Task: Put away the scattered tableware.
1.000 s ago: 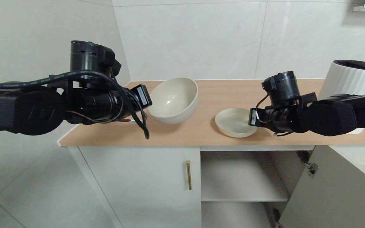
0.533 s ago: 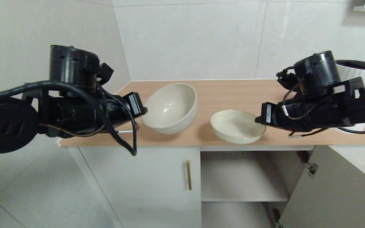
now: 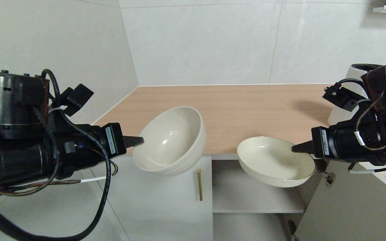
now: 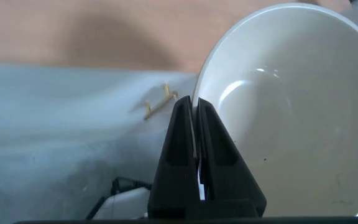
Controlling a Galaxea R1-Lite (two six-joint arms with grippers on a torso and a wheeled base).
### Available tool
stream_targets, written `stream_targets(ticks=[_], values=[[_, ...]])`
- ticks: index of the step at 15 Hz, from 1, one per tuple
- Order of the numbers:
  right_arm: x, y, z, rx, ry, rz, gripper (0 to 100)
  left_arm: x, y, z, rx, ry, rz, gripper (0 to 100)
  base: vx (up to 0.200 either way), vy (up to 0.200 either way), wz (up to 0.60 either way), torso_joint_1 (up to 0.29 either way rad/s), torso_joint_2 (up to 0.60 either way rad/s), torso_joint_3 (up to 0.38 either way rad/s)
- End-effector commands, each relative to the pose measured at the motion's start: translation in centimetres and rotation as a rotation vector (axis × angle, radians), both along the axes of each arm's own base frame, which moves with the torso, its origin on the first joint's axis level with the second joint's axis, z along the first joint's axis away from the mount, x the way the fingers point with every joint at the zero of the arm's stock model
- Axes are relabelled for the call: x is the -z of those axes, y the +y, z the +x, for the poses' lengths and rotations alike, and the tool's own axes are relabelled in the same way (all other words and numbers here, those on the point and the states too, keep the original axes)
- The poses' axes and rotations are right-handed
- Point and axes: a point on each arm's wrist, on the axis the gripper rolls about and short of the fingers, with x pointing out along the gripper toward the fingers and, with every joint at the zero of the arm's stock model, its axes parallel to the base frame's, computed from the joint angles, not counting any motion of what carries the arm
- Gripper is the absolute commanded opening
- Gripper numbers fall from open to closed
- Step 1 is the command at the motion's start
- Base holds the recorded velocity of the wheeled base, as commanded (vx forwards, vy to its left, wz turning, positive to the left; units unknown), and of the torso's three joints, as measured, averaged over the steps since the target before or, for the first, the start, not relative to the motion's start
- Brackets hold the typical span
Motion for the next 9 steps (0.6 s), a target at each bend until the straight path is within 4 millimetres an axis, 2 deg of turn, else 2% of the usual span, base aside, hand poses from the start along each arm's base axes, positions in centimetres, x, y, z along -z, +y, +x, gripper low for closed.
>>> stream_targets(ticks=[1,5,9], values=[[0.07,-0.41,-0.4,0.011,-0.008,0.002,0,0.08,0.17,-0.46,0.002,0.0,-0.001,0,0.0,0.0,0.0,0.0,0.0,0.0],[0.17,-0.89,0.2,0.045,-0.044,0.01,0,0.84,-0.17,0.3,0.0,0.028,0.014,0,-0.2,0.0,0.0,0.008,0.0,-0.004],[0.17,-0.81,0.46,0.046,-0.065,0.019,0,0.87,-0.41,0.23,0.01,0.03,0.015,0,0.0,0.0,0.0,0.0,0.0,0.0]])
